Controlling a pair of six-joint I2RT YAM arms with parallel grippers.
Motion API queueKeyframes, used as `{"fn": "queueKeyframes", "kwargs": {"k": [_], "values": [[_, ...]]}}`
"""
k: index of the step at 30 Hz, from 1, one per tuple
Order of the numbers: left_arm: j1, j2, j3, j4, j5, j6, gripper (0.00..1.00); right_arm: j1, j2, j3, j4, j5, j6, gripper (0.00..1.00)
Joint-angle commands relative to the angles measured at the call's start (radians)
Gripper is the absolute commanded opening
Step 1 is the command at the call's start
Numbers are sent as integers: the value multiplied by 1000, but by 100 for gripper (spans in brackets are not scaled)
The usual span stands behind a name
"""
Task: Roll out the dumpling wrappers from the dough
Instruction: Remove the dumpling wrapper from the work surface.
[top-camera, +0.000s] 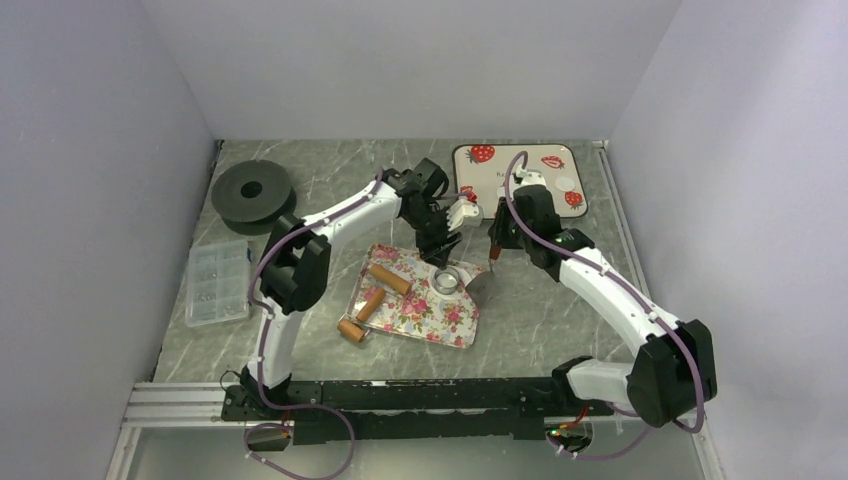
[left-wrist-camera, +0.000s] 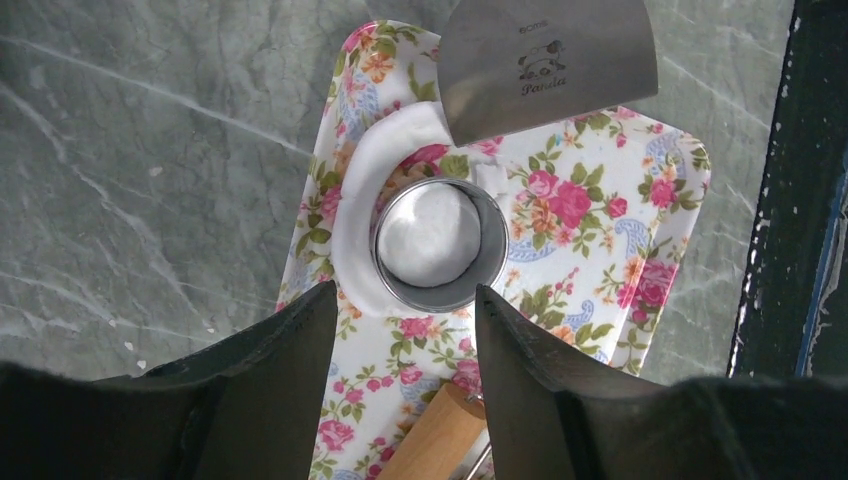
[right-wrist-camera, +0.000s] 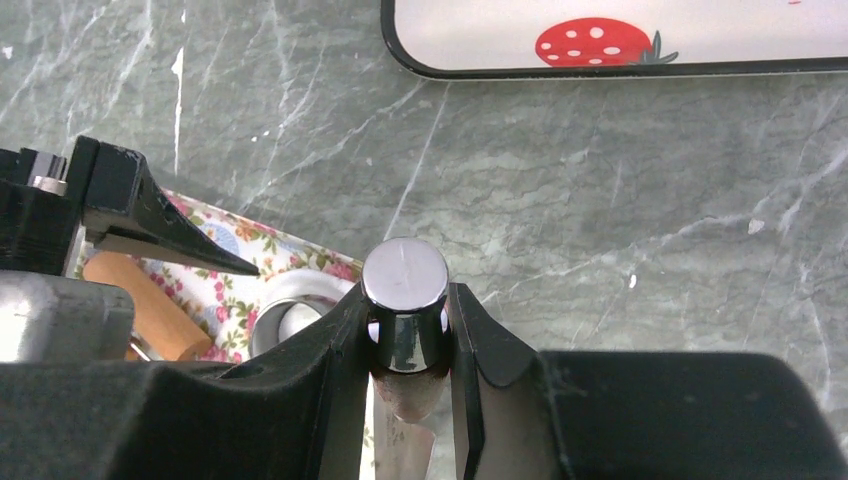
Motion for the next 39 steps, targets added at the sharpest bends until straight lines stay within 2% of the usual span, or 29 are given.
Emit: {"fn": "queueKeyframes", "kwargs": {"k": [1, 5, 13, 17, 22, 24, 26, 27, 39], "values": [[-9, 39, -24, 79, -19, -70, 56, -2, 25, 8, 102, 49, 8, 0], [-17, 61, -41, 106, -38, -73, 48, -2, 31, -8, 147, 83, 24, 0], [-23, 81, -57, 130, -57, -47, 40, -3, 22, -54, 251, 92, 42, 0], [-38, 71, -71, 140, -42, -42, 38, -2, 39, -64, 295, 89, 45, 0], [-86, 44, -97, 144, -110, 0, 35, -2, 72, -67, 336, 68, 52, 0], [-94, 34, -116, 153, -123, 9, 31, -2, 84, -70, 377, 71, 52, 0], [-95, 34, -121, 150, -131, 12, 18, -1, 94, -73, 405, 72, 50, 0], [-95, 36, -118, 148, -135, 12, 16, -2, 100, -73, 417, 71, 50, 0], [-110, 27, -147, 166, -105, 11, 13, -2, 185, -64, 625, -8, 154, 0]]}}
